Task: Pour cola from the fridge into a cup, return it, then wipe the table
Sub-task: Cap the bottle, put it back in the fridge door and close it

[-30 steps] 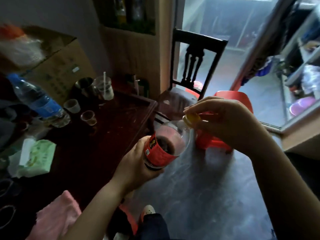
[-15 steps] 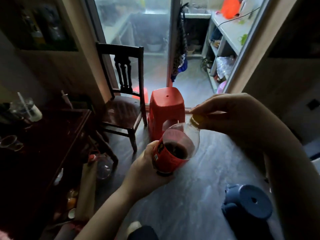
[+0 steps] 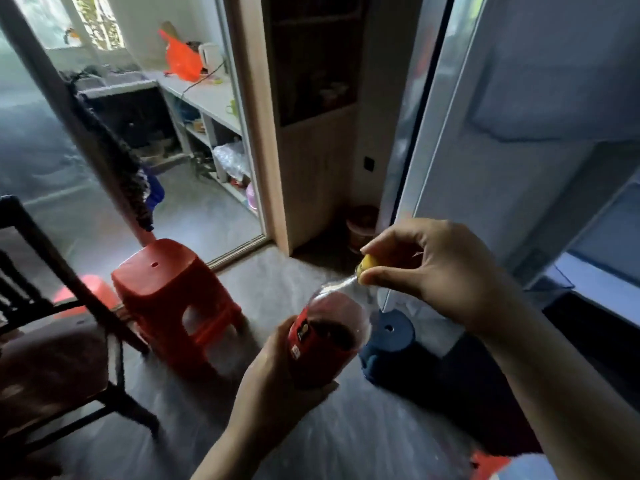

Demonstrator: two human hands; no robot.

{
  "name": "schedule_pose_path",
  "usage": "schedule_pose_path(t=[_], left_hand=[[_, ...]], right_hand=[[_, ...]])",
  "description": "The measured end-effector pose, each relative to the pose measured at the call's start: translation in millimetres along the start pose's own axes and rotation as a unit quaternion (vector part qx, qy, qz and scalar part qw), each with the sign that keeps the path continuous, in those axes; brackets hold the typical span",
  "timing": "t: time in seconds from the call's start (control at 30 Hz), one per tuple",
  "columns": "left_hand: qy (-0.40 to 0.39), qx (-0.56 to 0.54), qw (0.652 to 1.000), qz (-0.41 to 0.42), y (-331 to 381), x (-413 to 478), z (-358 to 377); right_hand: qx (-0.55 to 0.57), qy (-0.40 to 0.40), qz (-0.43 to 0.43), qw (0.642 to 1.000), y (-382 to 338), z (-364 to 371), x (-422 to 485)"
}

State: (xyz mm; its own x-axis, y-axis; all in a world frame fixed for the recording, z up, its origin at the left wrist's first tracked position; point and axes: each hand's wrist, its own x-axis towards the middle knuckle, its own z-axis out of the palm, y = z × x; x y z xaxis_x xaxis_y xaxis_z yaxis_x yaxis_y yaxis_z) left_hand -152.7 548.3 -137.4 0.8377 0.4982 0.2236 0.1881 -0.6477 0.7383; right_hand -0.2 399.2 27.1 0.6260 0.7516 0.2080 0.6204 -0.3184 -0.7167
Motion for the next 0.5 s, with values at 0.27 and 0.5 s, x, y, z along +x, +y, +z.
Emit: schedule_pose_path(t=[0.27, 0.5], left_hand=[[-0.065, -0.043, 0.994, 0.077, 41.9, 26.2, 53.9], [-0.105, -0.056, 0.986, 0.12, 89.7, 42.6, 89.7]], right_hand=[[-0.11, 0.151, 0.018, 0.982, 25.1, -39.2, -53.8], [-0.11, 0.176, -0.007, 0.978, 67.1, -106.9, -87.1]])
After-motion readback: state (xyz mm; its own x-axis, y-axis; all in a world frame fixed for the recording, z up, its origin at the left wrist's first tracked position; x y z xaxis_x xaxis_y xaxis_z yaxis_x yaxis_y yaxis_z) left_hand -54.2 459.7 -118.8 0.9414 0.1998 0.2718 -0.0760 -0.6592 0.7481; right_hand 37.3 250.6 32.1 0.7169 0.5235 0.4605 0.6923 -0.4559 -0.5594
